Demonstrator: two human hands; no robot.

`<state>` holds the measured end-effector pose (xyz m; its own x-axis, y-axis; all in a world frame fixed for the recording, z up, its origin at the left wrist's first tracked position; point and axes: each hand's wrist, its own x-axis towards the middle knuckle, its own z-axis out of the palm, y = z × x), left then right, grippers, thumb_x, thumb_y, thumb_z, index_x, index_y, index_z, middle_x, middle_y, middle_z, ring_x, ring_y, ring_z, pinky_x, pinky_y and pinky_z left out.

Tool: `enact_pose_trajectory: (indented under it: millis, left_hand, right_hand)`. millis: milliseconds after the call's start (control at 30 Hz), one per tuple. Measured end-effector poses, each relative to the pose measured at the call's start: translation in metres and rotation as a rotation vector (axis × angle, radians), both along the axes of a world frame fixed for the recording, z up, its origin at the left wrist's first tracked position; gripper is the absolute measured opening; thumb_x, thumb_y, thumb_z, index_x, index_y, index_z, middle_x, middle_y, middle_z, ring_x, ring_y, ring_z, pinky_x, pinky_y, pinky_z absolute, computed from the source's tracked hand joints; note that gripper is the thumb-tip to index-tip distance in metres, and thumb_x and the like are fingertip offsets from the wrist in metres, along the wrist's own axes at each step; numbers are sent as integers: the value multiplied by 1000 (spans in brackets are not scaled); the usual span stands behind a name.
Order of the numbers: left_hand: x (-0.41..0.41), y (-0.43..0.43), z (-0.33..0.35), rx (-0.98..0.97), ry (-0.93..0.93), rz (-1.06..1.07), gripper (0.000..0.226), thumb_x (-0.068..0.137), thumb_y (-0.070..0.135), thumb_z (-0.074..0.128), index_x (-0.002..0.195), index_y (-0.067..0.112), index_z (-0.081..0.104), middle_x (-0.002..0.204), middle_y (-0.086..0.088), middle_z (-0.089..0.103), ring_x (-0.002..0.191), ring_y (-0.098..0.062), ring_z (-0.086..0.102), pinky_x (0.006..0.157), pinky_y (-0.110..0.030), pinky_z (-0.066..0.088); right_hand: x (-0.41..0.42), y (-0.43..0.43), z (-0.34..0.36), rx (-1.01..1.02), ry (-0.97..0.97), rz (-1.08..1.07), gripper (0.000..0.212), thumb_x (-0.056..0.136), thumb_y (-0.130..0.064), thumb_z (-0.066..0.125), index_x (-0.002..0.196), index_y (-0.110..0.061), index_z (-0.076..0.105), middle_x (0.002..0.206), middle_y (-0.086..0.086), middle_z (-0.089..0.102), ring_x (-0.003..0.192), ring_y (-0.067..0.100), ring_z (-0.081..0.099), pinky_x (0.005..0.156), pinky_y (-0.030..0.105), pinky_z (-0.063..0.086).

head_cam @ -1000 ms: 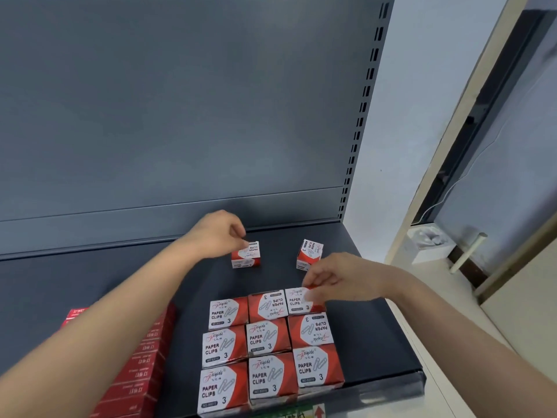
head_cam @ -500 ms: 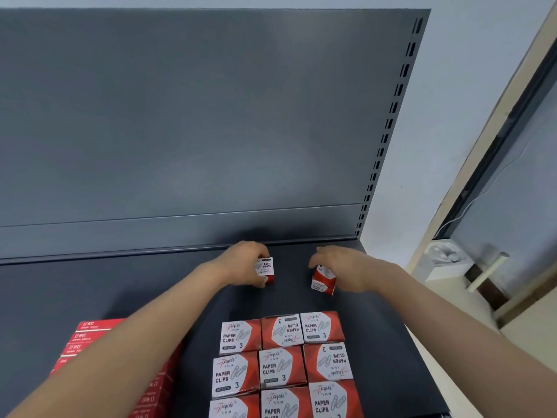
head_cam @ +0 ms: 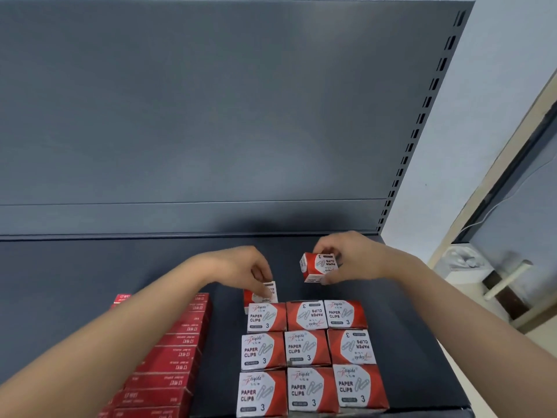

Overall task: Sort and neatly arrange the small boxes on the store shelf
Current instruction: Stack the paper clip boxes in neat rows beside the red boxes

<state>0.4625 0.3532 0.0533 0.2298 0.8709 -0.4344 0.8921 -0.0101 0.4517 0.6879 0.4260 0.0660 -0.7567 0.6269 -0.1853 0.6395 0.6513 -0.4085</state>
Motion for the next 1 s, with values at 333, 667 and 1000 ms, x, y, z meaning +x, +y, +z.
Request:
enact_pose_trajectory:
  millis: [333,667,1000]
  left_hand:
    - [-9,-16,-1,211,-285,364,37,85,48,58,90,13,71,90,-1,73,85,-12,67,80,-28,52]
    - [-8,-23,14,61,-677,572,28,73,15,77,96,10,62,90,-10,70,74,-16,66,71,-28,54]
    - [-14,-27,-5,37,-402,469,14,86,22,64,95,15,72,92,-1,70,83,-9,59,73,-22,47]
  right_hand:
    - [-40,-20,13,-45,61,-111,51,71,-46,73,105,-20,47,100,-3,64,86,14,60,74,33,51]
    - [-81,-36,16,-274,212,-382,40,84,-51,56,80,-11,52,92,14,68,74,25,72,63,31,60]
    - [-78,-37,-5,-233,-146,-181,34,96,-40,43,76,-14,53,72,1,63,56,10,57,50,19,44]
